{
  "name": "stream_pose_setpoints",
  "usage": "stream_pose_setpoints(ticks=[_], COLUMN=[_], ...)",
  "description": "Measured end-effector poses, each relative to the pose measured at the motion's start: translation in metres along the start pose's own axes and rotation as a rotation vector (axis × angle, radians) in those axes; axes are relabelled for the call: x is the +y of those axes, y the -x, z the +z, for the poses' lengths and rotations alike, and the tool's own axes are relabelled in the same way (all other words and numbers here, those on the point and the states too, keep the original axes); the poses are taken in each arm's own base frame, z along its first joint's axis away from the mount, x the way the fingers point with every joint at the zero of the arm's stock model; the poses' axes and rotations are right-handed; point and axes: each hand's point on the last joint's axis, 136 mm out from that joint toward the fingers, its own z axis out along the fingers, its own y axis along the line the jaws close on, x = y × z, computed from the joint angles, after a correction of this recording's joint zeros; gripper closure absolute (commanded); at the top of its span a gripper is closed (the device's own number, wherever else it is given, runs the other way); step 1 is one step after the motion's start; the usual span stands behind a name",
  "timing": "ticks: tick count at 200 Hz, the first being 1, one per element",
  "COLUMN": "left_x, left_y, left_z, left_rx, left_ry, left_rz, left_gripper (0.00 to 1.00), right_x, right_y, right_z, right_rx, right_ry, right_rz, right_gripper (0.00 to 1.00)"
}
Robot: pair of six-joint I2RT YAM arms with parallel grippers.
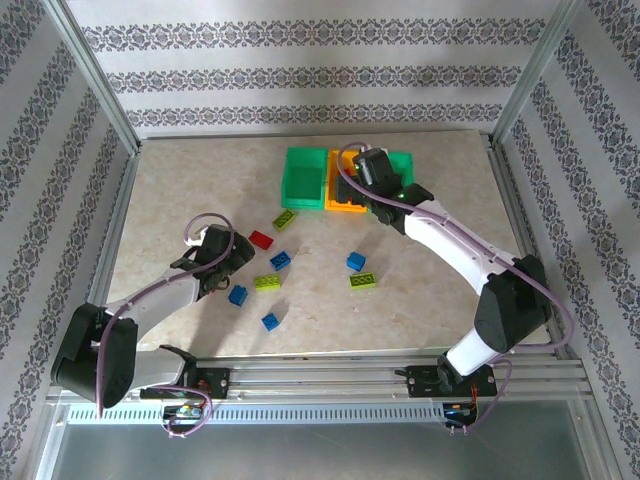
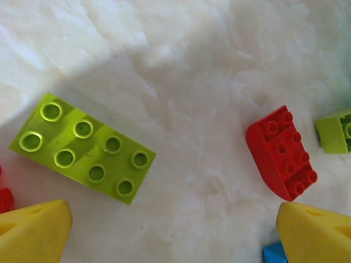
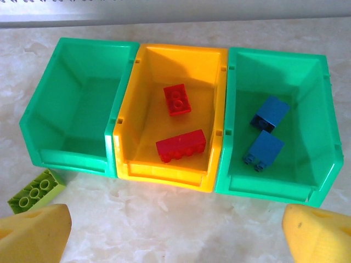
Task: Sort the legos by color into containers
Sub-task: Rotate the lego at the middle-left of the table.
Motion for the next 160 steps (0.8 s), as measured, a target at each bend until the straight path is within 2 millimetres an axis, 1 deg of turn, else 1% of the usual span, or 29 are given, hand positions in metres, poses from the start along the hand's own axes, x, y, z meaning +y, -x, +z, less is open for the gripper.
stream_pose_setpoints(ticks=[34,75,117,146,160], left_x=[-0.003,0.015,0.016,0.018,0.015], left_y=[0.005,-0.005,0.001,0.005,0.008], left_z=[0.008,0.022,0.026,0.036,0.041], left_rx=[-0.016,0.011,-0.002,0.009,0.013], left_ry=[0.026,0.111,0.131,0.16,0.168], left_rz=[-0.006,0.006,0.005,0.023,0.048], left_gripper=[0.05,0.07,0.12,0.15,0.15], right_x=[-0.001,-0.003,-0.005,-0.006,-0.006], right_y=[-0.005,-0.01,-0.013,-0.018,-0.022], right_z=[0.002,0.004,0.002,0.002,0.003], right_rx=[0.01,0.015,0.014,0.02,0.031], right_ry=[-0.004,-0.006,-0.005,-0.004,-0.001], right_rz=[0.003,0.009,0.025,0.031,0.037], right_gripper=[0.02,0.02,0.02,0.02,0.02])
